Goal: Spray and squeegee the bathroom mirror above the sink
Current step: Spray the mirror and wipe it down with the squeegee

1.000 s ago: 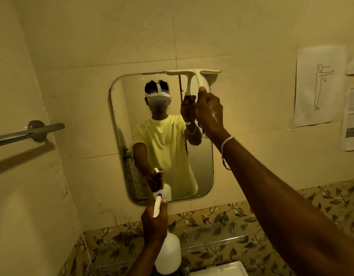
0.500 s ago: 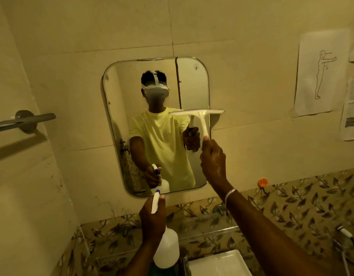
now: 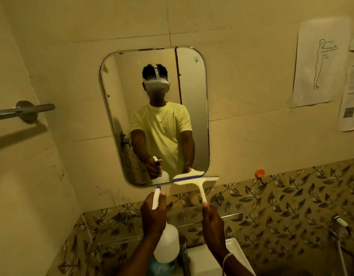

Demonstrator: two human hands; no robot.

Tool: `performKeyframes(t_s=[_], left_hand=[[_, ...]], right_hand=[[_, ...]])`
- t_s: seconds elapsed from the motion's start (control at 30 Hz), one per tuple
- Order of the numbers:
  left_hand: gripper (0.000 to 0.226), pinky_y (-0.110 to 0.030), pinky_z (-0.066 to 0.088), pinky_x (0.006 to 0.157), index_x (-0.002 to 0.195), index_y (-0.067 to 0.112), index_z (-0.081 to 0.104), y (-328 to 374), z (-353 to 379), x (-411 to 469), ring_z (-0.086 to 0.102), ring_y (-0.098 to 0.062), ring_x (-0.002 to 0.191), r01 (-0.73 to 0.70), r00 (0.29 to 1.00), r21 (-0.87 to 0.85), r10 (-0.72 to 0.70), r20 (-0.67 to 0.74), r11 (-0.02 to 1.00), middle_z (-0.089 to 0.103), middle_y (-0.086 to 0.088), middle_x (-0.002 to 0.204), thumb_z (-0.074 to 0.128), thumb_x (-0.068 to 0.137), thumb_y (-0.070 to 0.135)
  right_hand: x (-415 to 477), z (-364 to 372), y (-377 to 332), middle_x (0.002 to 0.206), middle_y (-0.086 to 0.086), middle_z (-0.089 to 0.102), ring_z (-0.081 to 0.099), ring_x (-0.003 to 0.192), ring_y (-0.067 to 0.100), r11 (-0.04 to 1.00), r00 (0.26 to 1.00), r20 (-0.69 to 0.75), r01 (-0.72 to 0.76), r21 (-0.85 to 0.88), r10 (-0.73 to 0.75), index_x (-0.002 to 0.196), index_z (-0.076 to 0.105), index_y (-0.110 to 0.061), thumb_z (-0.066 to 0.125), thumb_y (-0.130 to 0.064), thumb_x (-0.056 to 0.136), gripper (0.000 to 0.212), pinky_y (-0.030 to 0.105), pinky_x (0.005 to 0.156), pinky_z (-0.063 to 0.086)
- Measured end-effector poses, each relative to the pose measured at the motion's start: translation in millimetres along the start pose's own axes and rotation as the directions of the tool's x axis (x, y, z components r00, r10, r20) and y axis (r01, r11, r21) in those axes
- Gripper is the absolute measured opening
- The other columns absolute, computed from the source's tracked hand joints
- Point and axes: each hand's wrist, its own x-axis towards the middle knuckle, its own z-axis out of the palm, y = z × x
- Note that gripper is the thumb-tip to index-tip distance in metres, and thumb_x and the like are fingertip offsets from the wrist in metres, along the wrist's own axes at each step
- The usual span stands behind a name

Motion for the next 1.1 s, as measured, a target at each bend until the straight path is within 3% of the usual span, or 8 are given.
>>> performKeyframes(t_s=[0.13,0.3,0.43,0.6,0.67,0.73,0.87,1.1], left_hand=[[0.014,-0.02,0.052,0.056,0.083,0.03,0.063,3,-7,-3,0.066,-0.007,0.066,0.005,1.0,-0.002,-0.005,-0.009,1.0,0.066,0.012,0.07,0.066,0.094,0.022],[0.016,-0.025,0.052,0.054,0.081,0.018,0.068,5,-15,5,0.066,-0.013,0.063,0.019,1.0,0.007,-0.018,-0.022,1.0,0.067,0.002,0.067,0.065,0.096,0.024],[0.017,-0.027,0.057,0.055,0.08,0.032,0.063,10,-23,11,0.066,-0.008,0.065,-0.006,0.998,-0.01,0.005,-0.058,1.0,0.068,0.006,0.069,0.066,0.096,0.024],[0.002,-0.033,0.058,0.062,0.092,0.021,0.07,6,-28,17,0.068,-0.012,0.072,0.006,0.995,-0.033,-0.009,-0.096,0.999,0.07,0.005,0.074,0.069,0.093,0.022],[0.007,-0.036,0.059,0.057,0.087,0.022,0.07,4,-32,19,0.067,-0.012,0.066,0.016,0.995,-0.009,-0.016,-0.096,1.0,0.069,0.005,0.069,0.069,0.093,0.024],[0.013,-0.035,0.059,0.052,0.081,0.03,0.066,2,-35,22,0.065,-0.008,0.061,-0.001,0.996,0.013,0.002,-0.094,1.0,0.067,0.005,0.065,0.068,0.093,0.025],[0.02,-0.031,0.057,0.054,0.081,0.037,0.061,-2,-41,28,0.065,-0.006,0.064,-0.002,0.994,0.008,0.003,-0.108,1.0,0.066,0.01,0.067,0.069,0.093,0.023],[0.015,-0.012,0.049,0.052,0.084,0.033,0.065,-10,-48,43,0.067,-0.008,0.067,-0.003,0.995,0.017,0.005,-0.1,1.0,0.066,0.014,0.069,0.071,0.091,0.022]], right_hand=[[-9,0,-9,0.06,-0.001,0.054,0.052,0.052,0.01,0.998,0.999,-0.004,-0.047,0.052,0.047,0.089,0.069,-0.027,0.041,-0.071,0.09,0.052,0.033,0.05,0.045],[17,9,-102,0.058,-0.004,0.05,0.045,0.049,0.01,0.977,0.987,0.015,0.156,0.142,-0.16,0.081,0.06,-0.026,0.04,-0.065,0.1,0.047,0.032,0.047,0.039],[57,18,-214,0.07,0.004,0.06,0.056,0.059,0.019,0.939,0.945,0.023,0.323,0.12,-0.327,0.086,0.06,-0.033,0.038,-0.055,0.109,0.039,0.039,0.055,0.049],[94,34,-340,0.098,0.015,0.075,0.074,0.09,0.032,0.877,0.883,0.011,0.464,0.121,-0.469,0.108,0.066,-0.014,0.031,-0.057,0.109,0.055,0.056,0.083,0.063],[103,41,-373,0.109,0.026,0.073,0.073,0.092,0.034,0.87,0.885,0.031,0.449,0.202,-0.464,0.117,0.065,-0.002,0.034,-0.052,0.11,0.059,0.045,0.073,0.066],[104,47,-392,0.109,0.029,0.073,0.073,0.086,0.034,0.862,0.885,0.026,0.446,0.242,-0.465,0.118,0.065,0.003,0.036,-0.047,0.111,0.058,0.036,0.062,0.064],[97,62,-400,0.106,0.025,0.075,0.074,0.095,0.039,0.887,0.891,0.031,0.447,0.114,-0.453,0.119,0.067,0.001,0.032,-0.045,0.113,0.058,0.056,0.087,0.062],[93,74,-393,0.1,0.021,0.076,0.074,0.086,0.031,0.877,0.881,0.016,0.469,0.102,-0.473,0.119,0.067,0.0,0.032,-0.044,0.113,0.056,0.052,0.085,0.064]])
